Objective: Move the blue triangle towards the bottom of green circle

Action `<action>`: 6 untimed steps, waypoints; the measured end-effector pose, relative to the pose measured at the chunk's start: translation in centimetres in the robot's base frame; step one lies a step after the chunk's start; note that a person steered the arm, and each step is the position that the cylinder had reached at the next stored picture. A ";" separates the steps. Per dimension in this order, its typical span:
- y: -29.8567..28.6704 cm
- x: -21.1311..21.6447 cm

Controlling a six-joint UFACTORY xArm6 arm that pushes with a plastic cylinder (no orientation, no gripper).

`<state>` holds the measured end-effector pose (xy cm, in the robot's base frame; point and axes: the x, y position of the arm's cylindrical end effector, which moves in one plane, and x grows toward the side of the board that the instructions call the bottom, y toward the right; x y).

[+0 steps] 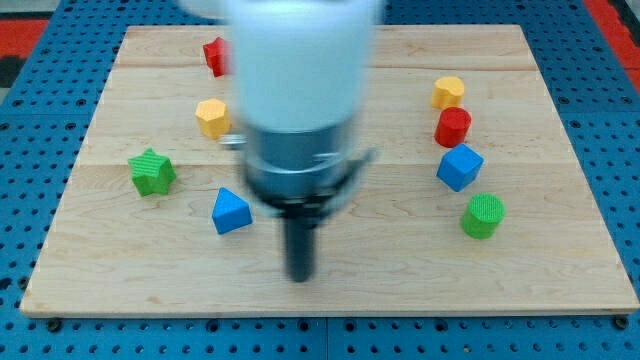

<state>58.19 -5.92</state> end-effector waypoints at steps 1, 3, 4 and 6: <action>-10.3 -2.1; -6.0 -8.2; 1.2 -4.6; 4.4 -2.1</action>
<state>56.04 -1.57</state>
